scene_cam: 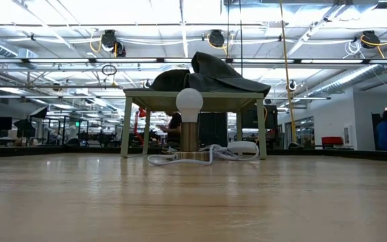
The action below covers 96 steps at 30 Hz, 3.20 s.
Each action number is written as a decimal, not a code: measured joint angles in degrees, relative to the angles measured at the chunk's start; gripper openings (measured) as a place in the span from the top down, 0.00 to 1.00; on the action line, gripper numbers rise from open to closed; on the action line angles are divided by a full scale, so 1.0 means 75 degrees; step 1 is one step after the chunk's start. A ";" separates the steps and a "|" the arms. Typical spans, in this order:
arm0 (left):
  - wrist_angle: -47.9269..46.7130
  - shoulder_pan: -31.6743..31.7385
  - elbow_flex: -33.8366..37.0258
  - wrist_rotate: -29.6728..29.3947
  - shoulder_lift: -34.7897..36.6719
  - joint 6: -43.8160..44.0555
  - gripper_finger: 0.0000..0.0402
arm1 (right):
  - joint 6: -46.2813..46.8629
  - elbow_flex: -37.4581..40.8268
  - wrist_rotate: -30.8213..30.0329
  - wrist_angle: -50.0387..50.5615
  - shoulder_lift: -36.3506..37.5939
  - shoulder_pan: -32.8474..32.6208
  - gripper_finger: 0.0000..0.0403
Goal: Pick & Place hat
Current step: Stack the black cap on the other black cap on the shelf
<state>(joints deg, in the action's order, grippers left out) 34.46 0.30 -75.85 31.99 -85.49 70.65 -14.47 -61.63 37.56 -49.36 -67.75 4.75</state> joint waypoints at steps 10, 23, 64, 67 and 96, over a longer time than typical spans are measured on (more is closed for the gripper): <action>-0.0567 0.0000 -0.0009 -0.0476 0.0023 -0.0011 0.58 | -0.0754 0.0026 -0.0625 -0.0343 -0.0032 0.0003 0.99; -0.0142 -0.0058 -0.0015 -0.0476 0.0009 0.0190 0.63 | -0.0777 0.0023 -0.0631 -0.0210 -0.0015 0.0000 0.99; 0.0850 0.0540 -0.0015 0.0551 0.0177 -0.0072 0.98 | 0.2524 0.0017 -0.2205 0.5054 0.2648 -0.0099 0.39; 0.0802 0.0820 -0.0025 0.0602 0.0373 -0.0304 0.98 | 0.3911 0.0018 -0.2178 0.5419 0.2692 -0.0099 0.40; -0.5576 0.1678 -0.0015 -0.1795 0.3582 -0.3953 0.98 | 0.8685 0.0020 -0.4202 0.4795 0.1684 -0.0096 0.40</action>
<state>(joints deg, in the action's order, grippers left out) -7.36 12.88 -75.96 18.52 -58.63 41.00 50.66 -61.47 6.04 -13.40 -55.12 4.03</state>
